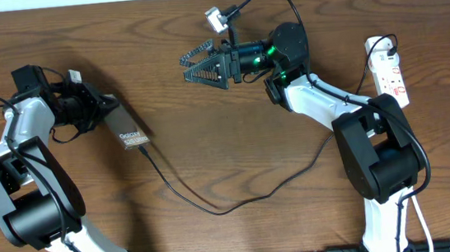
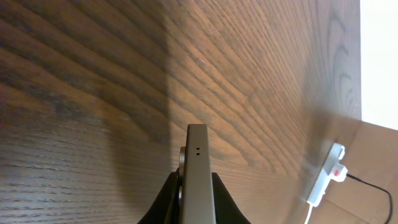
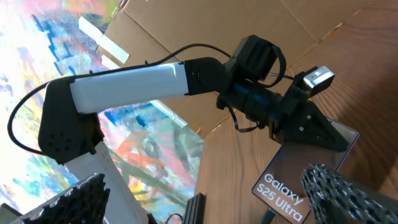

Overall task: Plug charger to phone and switch on socket
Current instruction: 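Lower the phone with the left gripper and lay it on the table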

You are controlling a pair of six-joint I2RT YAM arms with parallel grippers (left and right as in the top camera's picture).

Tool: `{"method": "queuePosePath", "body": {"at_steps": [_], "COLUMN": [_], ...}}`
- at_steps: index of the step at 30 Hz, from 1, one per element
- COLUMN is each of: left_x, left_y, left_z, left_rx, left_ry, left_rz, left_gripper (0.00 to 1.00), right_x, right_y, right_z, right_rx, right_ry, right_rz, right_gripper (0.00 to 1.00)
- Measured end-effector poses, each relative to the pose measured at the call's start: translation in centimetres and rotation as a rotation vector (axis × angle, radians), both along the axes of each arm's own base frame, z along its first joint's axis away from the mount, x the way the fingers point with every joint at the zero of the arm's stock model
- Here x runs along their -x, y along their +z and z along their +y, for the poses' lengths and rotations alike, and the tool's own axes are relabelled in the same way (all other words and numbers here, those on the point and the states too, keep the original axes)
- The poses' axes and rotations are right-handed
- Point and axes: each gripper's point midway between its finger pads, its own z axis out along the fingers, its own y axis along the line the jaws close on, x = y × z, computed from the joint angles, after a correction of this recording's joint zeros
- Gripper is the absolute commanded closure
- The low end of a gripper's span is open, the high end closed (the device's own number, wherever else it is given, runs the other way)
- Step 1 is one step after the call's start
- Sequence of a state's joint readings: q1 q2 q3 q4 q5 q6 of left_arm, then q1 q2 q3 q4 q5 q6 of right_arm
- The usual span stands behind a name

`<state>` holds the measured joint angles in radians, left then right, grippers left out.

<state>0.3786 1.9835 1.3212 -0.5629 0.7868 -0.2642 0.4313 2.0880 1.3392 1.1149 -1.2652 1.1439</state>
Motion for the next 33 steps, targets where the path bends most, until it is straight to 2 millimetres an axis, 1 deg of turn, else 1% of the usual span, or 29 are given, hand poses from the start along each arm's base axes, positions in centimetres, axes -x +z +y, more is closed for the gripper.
{"method": "queuePosePath", "body": {"at_steps": [7,14,26,33], "left_x": [0.1,0.4,0.6,1.1], "left_y": [-0.3,-2.2,-3.0,-4.7], "left_z": [0.1,0.0,0.4,0.3], "left_rx": [-0.008,0.007,-0.025,-0.018], "left_ry": [-0.003,-0.004,-0.001,-0.002], "left_rz": [0.006,0.052,0.072,0.116], "left_gripper": [0.93,0.93,0.93,0.93], "right_x": [0.0,0.1,0.1,0.1], "right_y": [0.0,0.0,0.0,0.0], "right_z": [0.0,0.0,0.0,0.0], "right_rx": [0.001,0.001,0.001,0.001], "right_ry": [0.003,0.003,0.004,0.004], "right_rz": [0.0,-0.001,0.0,0.0], "right_gripper": [0.01,0.01,0.01,0.01]}}
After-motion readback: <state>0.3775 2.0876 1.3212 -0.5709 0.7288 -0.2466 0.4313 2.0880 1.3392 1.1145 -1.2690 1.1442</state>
